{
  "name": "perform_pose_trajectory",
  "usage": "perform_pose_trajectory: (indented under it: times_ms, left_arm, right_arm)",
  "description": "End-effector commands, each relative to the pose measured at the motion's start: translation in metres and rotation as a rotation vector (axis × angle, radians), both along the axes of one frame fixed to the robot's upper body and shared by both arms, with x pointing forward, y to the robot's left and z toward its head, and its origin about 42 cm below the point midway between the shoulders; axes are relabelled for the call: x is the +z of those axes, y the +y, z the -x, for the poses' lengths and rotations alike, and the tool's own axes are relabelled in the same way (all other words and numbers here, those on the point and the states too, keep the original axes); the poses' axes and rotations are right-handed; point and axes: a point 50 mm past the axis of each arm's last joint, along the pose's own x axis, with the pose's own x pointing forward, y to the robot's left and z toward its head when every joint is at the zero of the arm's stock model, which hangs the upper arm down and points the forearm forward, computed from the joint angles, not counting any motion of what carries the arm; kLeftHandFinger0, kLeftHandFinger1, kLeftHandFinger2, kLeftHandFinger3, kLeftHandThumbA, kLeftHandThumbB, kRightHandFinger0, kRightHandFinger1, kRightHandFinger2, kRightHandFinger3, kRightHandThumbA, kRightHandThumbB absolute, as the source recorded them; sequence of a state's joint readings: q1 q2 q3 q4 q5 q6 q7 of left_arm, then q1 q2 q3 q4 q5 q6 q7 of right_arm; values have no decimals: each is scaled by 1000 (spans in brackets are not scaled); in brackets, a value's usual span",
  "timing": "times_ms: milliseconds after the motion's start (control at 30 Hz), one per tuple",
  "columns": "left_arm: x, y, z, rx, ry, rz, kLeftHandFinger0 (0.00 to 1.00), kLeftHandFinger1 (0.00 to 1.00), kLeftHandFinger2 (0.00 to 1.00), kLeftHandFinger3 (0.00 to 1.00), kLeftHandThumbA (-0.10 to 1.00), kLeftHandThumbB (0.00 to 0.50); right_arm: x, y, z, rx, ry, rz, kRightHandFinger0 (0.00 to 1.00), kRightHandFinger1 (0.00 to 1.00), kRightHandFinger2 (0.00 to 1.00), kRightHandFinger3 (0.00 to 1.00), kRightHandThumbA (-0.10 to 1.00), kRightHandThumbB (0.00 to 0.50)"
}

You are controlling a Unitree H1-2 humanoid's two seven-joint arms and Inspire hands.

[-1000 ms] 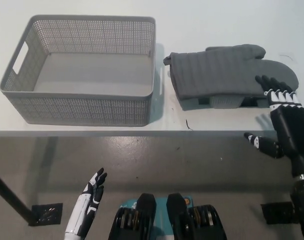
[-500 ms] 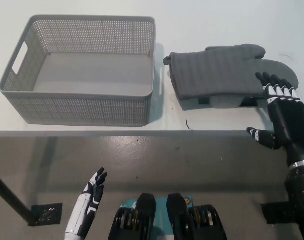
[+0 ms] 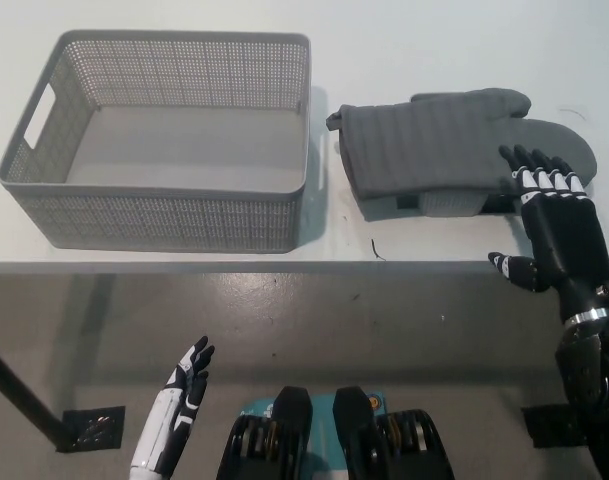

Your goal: Usethe right hand to pick up a oven gloves on top of a leveled container and place it into another larger container on the left side

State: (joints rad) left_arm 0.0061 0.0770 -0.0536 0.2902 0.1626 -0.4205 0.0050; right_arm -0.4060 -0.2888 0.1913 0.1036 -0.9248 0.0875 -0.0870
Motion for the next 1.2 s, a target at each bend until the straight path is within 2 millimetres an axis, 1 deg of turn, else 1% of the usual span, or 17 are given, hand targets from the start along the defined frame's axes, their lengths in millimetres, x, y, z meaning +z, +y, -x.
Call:
perform_pose_trajectory:
  times_ms: [0, 167, 333, 367, 500, 600, 667, 700, 933, 1000, 1133, 1167]
  left_arm:
    - [5, -1, -2, 2, -49, 20, 1000, 1000, 1000, 1000, 1000, 156]
    - [5, 0, -2, 6, -50, 13, 1000, 1000, 1000, 1000, 1000, 146]
    - [6, -1, -2, 2, -47, 24, 1000, 1000, 1000, 1000, 1000, 148]
    - [5, -1, -1, 3, -47, 29, 1000, 1000, 1000, 1000, 1000, 148]
    - [5, -1, 0, 5, -51, 26, 1000, 1000, 1000, 1000, 1000, 134]
    - [5, -1, -1, 4, -53, 20, 1000, 1000, 1000, 1000, 1000, 147]
    - [5, -1, -1, 5, -50, 21, 1000, 1000, 1000, 1000, 1000, 144]
    - [5, -1, 0, 4, -51, 24, 1000, 1000, 1000, 1000, 1000, 132]
    - [5, 0, -1, 11, -53, 30, 1000, 1000, 1000, 1000, 1000, 137]
    - [5, 0, -2, 14, -56, 31, 1000, 1000, 1000, 1000, 1000, 137]
    - [6, 0, -2, 16, -59, 31, 1000, 1000, 1000, 1000, 1000, 142]
    - [6, 0, -2, 16, -59, 30, 1000, 1000, 1000, 1000, 1000, 136]
  right_arm:
    - [30, 1, -12, -16, -107, 33, 1000, 1000, 1000, 1000, 1000, 195]
    - [40, -1, -19, -22, -129, 45, 1000, 1000, 1000, 1000, 1000, 189]
    - [40, -2, -26, -28, -134, 45, 1000, 1000, 1000, 1000, 1000, 193]
    - [40, -2, -28, -27, -135, 48, 1000, 1000, 1000, 1000, 1000, 201]
    - [40, 0, -34, -37, -118, 49, 1000, 1000, 1000, 1000, 1000, 213]
    - [40, 2, -40, -47, -112, 50, 1000, 1000, 1000, 1000, 1000, 213]
    - [40, 3, -43, -48, -108, 45, 1000, 1000, 1000, 1000, 1000, 215]
    - [40, 4, -44, -51, -104, 47, 1000, 1000, 1000, 1000, 1000, 217]
    - [39, 10, -60, -54, -87, 58, 1000, 1000, 1000, 1000, 1000, 208]
    - [40, 12, -68, -54, -86, 61, 1000, 1000, 1000, 1000, 1000, 210]
    - [43, 13, -75, -77, -67, 77, 1000, 1000, 1000, 1000, 1000, 228]
    - [44, 13, -79, -88, -57, 77, 1000, 1000, 1000, 1000, 1000, 221]
